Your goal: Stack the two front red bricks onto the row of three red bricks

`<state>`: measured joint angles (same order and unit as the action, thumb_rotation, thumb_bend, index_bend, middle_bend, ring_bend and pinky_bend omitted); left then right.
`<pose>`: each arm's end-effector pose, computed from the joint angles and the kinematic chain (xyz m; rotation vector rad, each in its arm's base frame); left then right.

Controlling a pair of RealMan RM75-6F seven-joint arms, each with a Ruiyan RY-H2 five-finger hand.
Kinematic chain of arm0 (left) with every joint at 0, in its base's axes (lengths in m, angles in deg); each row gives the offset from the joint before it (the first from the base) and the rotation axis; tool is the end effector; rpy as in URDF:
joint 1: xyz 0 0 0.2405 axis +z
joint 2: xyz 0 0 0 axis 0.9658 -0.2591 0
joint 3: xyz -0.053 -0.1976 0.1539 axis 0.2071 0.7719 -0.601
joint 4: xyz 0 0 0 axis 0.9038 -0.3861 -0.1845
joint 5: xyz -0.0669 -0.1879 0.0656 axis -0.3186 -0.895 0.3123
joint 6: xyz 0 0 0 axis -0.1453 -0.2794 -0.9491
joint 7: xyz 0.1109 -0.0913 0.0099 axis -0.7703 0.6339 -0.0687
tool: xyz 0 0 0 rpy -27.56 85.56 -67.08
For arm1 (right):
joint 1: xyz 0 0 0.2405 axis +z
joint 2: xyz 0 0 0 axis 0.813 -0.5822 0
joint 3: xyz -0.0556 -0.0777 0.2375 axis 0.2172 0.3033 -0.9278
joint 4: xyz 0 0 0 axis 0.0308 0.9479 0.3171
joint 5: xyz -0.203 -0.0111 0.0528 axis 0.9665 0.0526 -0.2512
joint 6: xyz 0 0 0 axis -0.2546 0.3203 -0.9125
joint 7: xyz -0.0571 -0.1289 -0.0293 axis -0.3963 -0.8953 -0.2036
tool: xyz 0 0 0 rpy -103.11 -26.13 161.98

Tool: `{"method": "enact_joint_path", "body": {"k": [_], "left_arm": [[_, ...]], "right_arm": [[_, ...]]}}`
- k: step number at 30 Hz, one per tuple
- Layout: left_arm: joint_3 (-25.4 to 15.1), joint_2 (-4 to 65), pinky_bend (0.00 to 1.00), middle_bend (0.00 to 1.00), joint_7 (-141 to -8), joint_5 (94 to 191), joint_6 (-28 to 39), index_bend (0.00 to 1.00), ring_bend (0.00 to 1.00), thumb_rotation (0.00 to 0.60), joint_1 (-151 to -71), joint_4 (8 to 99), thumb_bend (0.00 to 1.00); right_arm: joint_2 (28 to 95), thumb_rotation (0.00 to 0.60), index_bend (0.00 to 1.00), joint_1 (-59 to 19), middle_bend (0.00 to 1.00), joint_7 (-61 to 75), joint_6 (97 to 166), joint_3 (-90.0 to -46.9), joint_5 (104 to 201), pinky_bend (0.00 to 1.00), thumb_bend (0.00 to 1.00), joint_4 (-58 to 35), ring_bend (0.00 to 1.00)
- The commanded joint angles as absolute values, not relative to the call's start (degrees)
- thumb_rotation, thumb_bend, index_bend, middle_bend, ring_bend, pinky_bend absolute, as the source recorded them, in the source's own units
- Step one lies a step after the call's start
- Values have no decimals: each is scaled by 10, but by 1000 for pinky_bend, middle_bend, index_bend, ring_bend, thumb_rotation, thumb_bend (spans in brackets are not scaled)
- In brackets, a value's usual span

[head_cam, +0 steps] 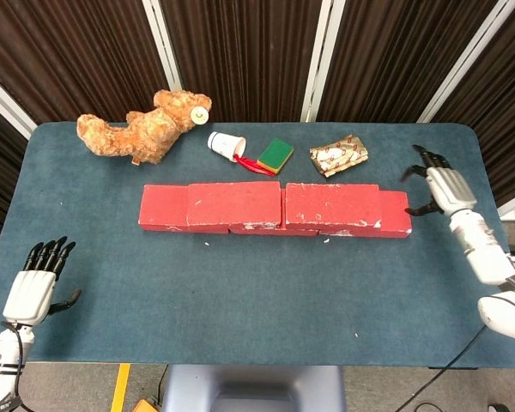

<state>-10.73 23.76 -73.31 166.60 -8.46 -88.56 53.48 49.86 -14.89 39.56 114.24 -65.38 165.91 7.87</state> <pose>-0.3331 0.2355 0.1054 -1.5281 -0.8164 -0.8487 -0.3040 -0.4198 0.1701 1.4750 -1.1244 0.9302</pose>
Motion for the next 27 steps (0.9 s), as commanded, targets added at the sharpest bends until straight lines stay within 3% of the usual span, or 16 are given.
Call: {"method": "enact_joint_path", "body": {"k": [1,9,18,27], "left_arm": [[-108,240,48,0,-735,1666,-81,0,0,600,-888,534,265],[-108,243,48,0,-736,1663,-74,0,0,600,-891,531,264],[-108,240,48,0,-731,1663,-75,0,0,600,-890,531,264],[-108,238,48,0,-728,1663,-78,0,0,600,-889,532,264]], "right_arm": [[535,600,590,-155,0,354,1102,-653,1625,24,243,134,0],[604,600,582,-138,0,336,1063,-663,1617,30,243,205,0],[625,600,601,-120,0,295,1051,-683,1605,46,357,199,0],[648,600,622,-109,0,243,1038,-693,1589,46,394,197,0]]}}
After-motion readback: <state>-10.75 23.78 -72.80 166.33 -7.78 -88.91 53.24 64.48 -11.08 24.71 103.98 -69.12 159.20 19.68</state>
